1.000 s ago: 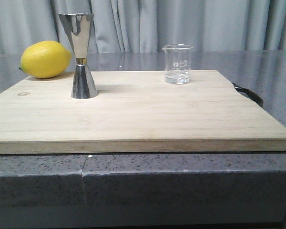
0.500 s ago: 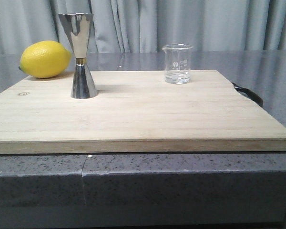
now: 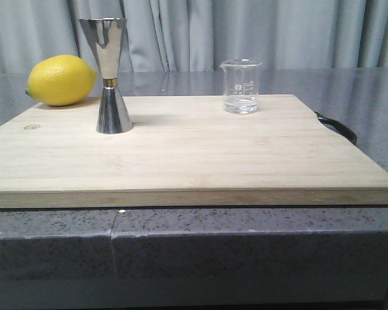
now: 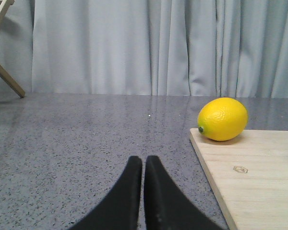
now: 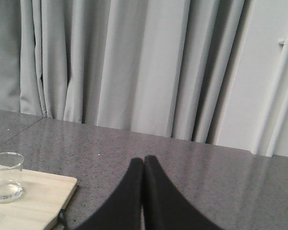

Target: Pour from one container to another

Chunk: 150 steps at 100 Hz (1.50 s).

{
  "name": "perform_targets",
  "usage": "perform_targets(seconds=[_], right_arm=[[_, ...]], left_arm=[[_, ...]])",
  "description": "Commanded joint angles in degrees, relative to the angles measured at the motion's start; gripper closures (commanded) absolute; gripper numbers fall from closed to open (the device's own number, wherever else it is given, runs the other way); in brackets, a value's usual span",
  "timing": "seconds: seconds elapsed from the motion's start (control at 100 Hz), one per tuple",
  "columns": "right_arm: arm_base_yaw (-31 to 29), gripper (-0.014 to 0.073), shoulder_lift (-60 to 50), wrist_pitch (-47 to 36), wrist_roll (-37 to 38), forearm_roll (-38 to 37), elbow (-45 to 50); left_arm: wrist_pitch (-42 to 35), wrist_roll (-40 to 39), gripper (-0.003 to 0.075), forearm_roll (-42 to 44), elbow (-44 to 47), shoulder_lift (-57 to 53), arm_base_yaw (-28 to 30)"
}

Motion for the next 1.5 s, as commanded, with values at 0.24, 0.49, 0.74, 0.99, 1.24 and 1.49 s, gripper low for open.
perform_targets(seconds=[0.24, 0.49, 0.74, 0.99, 1.24, 1.49], right_arm=[[1.69, 0.0669, -0.76, -0.74, -27.04, 40.26, 1.42], [-1.27, 0.0669, -7.32, -10.9, -26.81, 40.19, 14.74], [-1.47, 0.0669, -13.41, -11.04, -26.16, 40.19, 20.24], [-1.47, 0.0669, -16.72, -7.88, -24.37, 40.9, 22.99], [-1.47, 0.0669, -16.72, -7.61, -24.37, 40.9, 22.99], [-1.47, 0.0669, -16.72, -7.61, -24.37, 40.9, 22.99]], left_arm=[[-4.1, -0.51, 0.0739, -0.42, 2.03, -1.49, 0.38], [-4.1, -0.51, 0.0739, -0.42, 2.03, -1.49, 0.38], [-4.1, -0.51, 0.0739, -0.42, 2.03, -1.49, 0.38], [-4.1, -0.51, 0.0739, -0.42, 2.03, -1.49, 0.38], [-4.1, -0.51, 0.0739, -0.42, 2.03, -1.49, 0.38], [-4.1, -0.51, 0.0739, -0.42, 2.03, -1.49, 0.38]])
